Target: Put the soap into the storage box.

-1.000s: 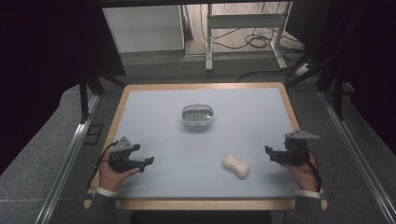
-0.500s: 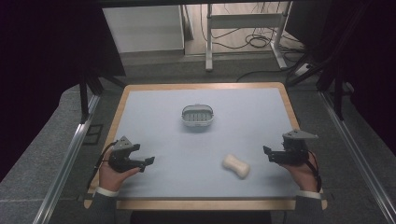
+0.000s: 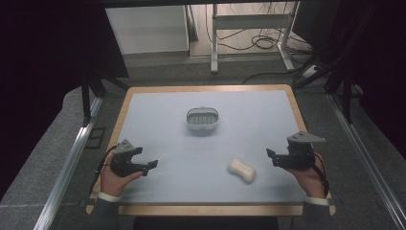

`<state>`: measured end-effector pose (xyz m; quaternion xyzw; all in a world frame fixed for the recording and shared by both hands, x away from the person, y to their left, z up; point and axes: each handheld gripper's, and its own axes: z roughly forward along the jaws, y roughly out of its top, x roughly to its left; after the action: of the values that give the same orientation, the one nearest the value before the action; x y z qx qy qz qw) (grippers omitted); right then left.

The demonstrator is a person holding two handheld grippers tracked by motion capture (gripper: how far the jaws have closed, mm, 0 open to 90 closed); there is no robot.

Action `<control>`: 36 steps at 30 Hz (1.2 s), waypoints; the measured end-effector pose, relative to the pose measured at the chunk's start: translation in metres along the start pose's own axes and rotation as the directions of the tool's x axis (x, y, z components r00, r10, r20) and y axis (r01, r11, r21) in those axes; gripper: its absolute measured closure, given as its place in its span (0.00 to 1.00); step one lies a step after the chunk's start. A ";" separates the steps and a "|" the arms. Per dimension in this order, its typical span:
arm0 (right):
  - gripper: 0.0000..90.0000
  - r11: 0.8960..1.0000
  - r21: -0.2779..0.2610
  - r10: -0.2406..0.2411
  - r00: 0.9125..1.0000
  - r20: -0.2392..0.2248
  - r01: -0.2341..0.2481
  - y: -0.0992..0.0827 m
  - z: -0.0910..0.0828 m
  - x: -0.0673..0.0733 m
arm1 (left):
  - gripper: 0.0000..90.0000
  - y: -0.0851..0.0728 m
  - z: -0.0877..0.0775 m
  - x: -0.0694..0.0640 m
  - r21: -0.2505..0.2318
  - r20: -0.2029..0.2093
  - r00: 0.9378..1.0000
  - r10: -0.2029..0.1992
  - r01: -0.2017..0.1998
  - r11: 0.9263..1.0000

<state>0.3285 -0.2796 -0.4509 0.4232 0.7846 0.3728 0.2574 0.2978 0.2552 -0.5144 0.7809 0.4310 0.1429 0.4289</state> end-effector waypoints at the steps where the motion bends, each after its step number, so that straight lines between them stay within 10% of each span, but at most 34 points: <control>1: 0.13 1.000 0.001 -0.005 1.000 -0.005 0.005 0.001 -0.001 0.002 | 0.13 0.000 0.000 0.000 0.001 0.000 1.000 0.000 0.000 1.000; 19: 0.16 0.988 0.120 -0.085 0.988 -0.127 0.101 0.016 0.018 0.034 | 0.12 0.000 0.000 -0.001 0.004 -0.004 1.000 -0.006 0.006 1.000; 36: 0.17 0.924 0.282 -0.199 0.953 -0.228 0.260 0.029 0.042 0.075 | 0.12 0.000 0.000 -0.002 0.005 0.002 1.000 -0.005 0.005 1.000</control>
<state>0.3340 -0.1893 -0.4593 0.3245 0.8988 0.2526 0.1520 0.2966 0.2540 -0.5144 0.7810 0.4330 0.1400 0.4276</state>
